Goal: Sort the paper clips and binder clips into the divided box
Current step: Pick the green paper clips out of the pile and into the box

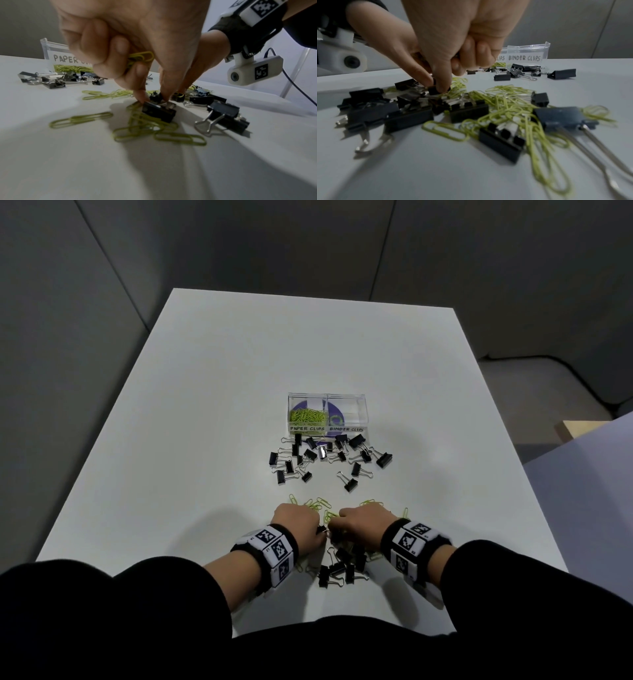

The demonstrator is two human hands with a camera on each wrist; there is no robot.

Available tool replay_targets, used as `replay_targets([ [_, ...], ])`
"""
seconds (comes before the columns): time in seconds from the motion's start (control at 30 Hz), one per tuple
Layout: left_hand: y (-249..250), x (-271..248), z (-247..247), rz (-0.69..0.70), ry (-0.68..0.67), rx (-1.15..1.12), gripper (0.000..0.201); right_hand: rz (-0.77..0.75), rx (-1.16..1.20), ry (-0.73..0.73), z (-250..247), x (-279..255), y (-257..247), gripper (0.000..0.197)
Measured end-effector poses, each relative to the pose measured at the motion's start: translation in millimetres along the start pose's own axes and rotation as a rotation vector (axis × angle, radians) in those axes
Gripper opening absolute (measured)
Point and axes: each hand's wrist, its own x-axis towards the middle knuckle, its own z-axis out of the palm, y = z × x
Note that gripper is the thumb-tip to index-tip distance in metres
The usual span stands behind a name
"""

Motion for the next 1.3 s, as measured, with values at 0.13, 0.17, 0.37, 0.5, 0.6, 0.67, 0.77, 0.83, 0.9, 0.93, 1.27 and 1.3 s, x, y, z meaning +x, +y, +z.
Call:
replay_targets([
  [0.13, -5.0, -3.4, -1.4, 0.054, 0.000, 0.023, 0.040, -0.091, -0.019, -0.012, 6.2, -4.1, 4.6, 0.017],
  [0.17, -6.0, -4.7, -2.6, 0.068, 0.015, 0.021, 0.038, -0.106, -0.030, 0.005, 10.3, -4.5, 7.1, 0.017],
  [0.37, -22.1, -5.2, -11.5, 0.050, 0.164, -0.033, 0.035, -0.018, 0.053, 0.054, 8.1, -10.7, 6.5, 0.040],
  [0.5, -39.1, 11.6, -27.4, -0.038, 0.198, -0.143, 0.038, -0.038, 0.032, -0.005, 6.1, -9.2, 4.8, 0.039],
  [0.6, -49.4, 31.0, -41.2, -0.097, 0.225, -0.216, 0.038, -0.045, 0.038, 0.003, 7.8, -6.4, 4.1, 0.039],
  [0.67, -56.3, 44.1, -48.8, -0.134, 0.236, -0.270, 0.037, -0.027, 0.039, 0.020, 8.8, -4.8, 3.3, 0.042],
  [0.77, -67.8, 61.1, -54.2, -0.180, 0.218, -0.346, 0.043, 0.003, 0.040, 0.037, 10.5, -3.0, 1.9, 0.043],
  [0.83, -73.0, 66.7, -54.3, -0.210, 0.210, -0.381, 0.045, 0.014, 0.035, 0.022, 11.0, -0.8, -0.4, 0.044],
  [0.9, -75.5, 66.6, -53.6, -0.237, 0.229, -0.385, 0.045, 0.022, 0.025, -0.005, 10.9, 2.3, -2.6, 0.045],
  [0.93, -76.4, 65.6, -52.6, -0.245, 0.245, -0.376, 0.043, 0.027, 0.020, -0.015, 10.3, 3.5, -3.5, 0.045],
  [1.27, -55.5, 31.6, -16.0, 0.067, 0.072, -0.244, 0.029, 0.032, 0.054, 0.049, 8.0, 3.9, -0.9, 0.028],
  [1.3, -52.7, 29.0, -13.2, 0.088, 0.070, -0.246, 0.032, 0.061, 0.074, 0.050, 8.7, 3.0, 1.1, 0.026],
])
